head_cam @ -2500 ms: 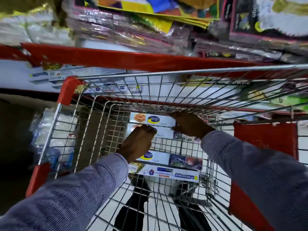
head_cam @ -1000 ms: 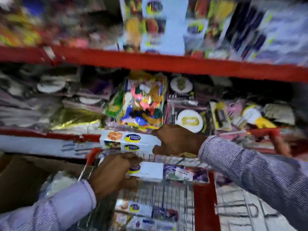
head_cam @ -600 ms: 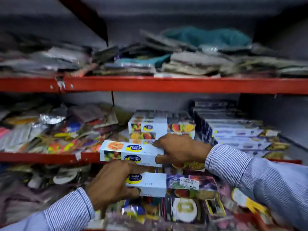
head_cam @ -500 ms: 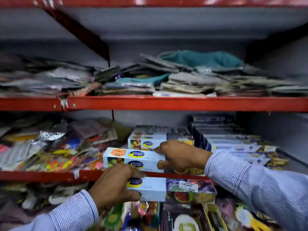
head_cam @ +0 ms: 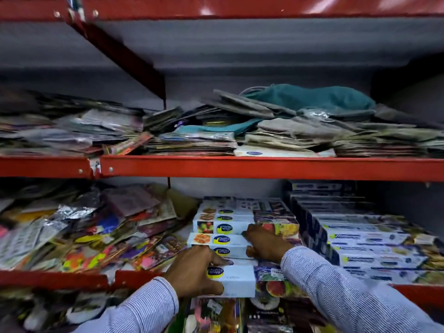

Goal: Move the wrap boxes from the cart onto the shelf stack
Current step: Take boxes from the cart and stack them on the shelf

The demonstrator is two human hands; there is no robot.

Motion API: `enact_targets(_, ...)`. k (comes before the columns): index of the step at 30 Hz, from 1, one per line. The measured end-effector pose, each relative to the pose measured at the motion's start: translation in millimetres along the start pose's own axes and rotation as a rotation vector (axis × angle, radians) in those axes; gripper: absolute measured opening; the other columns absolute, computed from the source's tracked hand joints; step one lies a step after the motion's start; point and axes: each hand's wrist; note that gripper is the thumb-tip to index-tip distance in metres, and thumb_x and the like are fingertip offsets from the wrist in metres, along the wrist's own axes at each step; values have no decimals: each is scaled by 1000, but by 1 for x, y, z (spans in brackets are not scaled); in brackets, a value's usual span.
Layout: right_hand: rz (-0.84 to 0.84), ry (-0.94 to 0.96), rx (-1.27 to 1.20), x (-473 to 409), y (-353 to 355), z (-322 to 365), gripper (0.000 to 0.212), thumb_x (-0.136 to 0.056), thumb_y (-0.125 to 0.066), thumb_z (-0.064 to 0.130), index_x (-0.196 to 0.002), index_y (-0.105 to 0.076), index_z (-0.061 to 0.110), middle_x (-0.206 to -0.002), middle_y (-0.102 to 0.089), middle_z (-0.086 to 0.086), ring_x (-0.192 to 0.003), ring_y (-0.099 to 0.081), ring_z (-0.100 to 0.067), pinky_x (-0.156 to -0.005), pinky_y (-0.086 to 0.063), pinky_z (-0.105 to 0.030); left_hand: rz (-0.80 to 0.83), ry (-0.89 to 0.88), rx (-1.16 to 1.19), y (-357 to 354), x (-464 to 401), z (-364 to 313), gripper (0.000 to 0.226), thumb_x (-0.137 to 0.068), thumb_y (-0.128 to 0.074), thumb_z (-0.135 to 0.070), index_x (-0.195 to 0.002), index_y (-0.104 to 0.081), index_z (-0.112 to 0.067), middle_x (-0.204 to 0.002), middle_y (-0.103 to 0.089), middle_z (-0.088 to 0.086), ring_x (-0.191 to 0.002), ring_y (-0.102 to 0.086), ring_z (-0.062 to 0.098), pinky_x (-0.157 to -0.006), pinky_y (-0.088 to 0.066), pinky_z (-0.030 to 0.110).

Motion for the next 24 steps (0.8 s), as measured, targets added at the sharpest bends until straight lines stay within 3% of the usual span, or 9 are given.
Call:
enact_targets(7,-94,-1,-14,-2,-11,-4,42,-81,-65,21,-120,-56,7,-121,-54,-18,-113,-52,-35,-93,-49,-43,-5,12,51,-13,-9,15,63,-61,-77,-46,-121,-66,-35,-116,-70,-6,-102,-64,15,-87,-54,32)
enact_targets(10,-201,-24,-29,2,-3,-4,30,-82,-67,21,-110,-65,12,-117,-60,-11,-104,-60,-32,-86,-53,-38,-17,23,47,-17,-15,19,66,-58,-76,-50,-121,-65,-34,-118,-70,-8,-103,-64,12,-87,-54,32)
enact_targets(15,-214,-97,-46,6,8,-7,13,-79,-71,27,-88,-75,19,-93,-76,-4,-84,-70,-26,-73,-54,-32,-44,21,-5,-18,-30,18,68,-55,-73,-55,-120,-65,-36,-121,-70,-12,-107,-65,13,-88,-54,37)
enact_targets(19,-178,-160,-93,9,9,-15,8,-69,-70,20,-74,-75,16,-74,-76,-2,-66,-68,-21,-59,-48,-26,-56,30,-7,-16,-45,19,65,-60,-78,-49,-122,-65,-35,-124,-68,-10,-109,-64,15,-87,-55,38)
enact_targets(24,-158,-158,-127,20,19,-17,9,-80,-64,14,-75,-70,10,-87,-74,-15,-80,-68,-32,-60,-37,-25,-91,51,-19,-21,-62,25,63,-64,-76,-46,-124,-65,-29,-127,-66,-6,-111,-62,16,-89,-55,38)
Point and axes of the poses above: each hand's wrist, its own x-axis away from the middle knuckle, its own y-axis out of the back of the hand, z = x × y
